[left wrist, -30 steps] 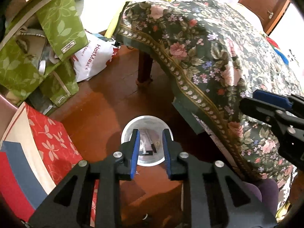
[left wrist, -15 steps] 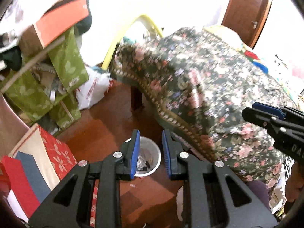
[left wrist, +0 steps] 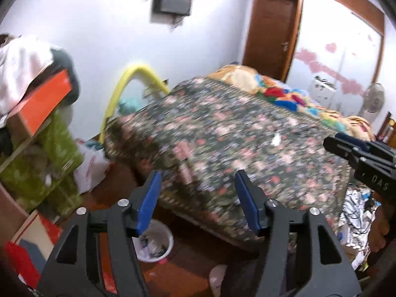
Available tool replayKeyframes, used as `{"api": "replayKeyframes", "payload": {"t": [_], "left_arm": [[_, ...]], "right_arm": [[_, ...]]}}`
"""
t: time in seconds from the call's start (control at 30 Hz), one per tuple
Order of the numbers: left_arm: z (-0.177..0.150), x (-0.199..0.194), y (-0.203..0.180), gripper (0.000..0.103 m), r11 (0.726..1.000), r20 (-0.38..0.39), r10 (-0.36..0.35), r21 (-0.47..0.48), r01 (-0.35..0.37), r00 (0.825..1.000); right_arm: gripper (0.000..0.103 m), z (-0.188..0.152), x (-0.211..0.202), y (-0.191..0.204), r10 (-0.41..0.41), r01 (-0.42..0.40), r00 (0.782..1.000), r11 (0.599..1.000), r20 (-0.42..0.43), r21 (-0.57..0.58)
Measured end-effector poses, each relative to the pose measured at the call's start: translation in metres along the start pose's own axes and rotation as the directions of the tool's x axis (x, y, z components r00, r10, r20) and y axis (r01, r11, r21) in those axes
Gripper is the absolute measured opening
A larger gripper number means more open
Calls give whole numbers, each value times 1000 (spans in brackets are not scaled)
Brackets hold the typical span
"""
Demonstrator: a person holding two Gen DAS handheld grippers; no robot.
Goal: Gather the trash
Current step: 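Move both open grippers back over the bed toward the tape roll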
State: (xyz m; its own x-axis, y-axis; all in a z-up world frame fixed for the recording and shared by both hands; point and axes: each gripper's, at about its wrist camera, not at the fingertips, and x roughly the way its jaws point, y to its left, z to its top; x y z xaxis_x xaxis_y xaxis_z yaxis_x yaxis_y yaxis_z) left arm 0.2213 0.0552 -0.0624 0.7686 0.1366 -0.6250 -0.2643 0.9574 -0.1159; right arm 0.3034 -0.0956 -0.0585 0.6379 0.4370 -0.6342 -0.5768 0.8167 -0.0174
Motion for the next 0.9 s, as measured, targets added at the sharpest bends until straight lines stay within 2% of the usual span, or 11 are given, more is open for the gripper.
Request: {"api": "replayKeyframes", "payload": {"t": [0.2,0.3,0.33,0.4,0.47,0.57,0.73,0.9], "left_arm": [[22,9,-53,71,996,49,-73,62,70,996],[30,19,-75,76,991,51,-108,83,103,993],[33,24,-82,79,990,50,-117,89,113,992],[37,36,-94,89,988,48,-130,96,125,990],[39,49,-106,94,986,47,-135,107,130,990],[41,72,-122,95,982,26,-143,131,138,989],[47,121,-141,95,980,-34,-159,118,162,987],[53,179,-159,95,979,-90,-155,119,165,984]], "right_arm": [[35,-2,-20,-40,-106,105,994,993,23,60],[62,-4,-24,-62,-131,128,991,987,24,96],[66,-5,-27,-69,-148,143,988,983,34,111],[68,-6,-30,-86,-191,184,981,975,45,127],[68,-6,-27,-102,-214,207,976,969,39,136],[68,-6,-18,-126,-230,225,973,960,16,165],[68,-9,12,-167,-243,247,969,948,-42,203],[68,-13,52,-200,-199,219,974,944,-104,248]]}}
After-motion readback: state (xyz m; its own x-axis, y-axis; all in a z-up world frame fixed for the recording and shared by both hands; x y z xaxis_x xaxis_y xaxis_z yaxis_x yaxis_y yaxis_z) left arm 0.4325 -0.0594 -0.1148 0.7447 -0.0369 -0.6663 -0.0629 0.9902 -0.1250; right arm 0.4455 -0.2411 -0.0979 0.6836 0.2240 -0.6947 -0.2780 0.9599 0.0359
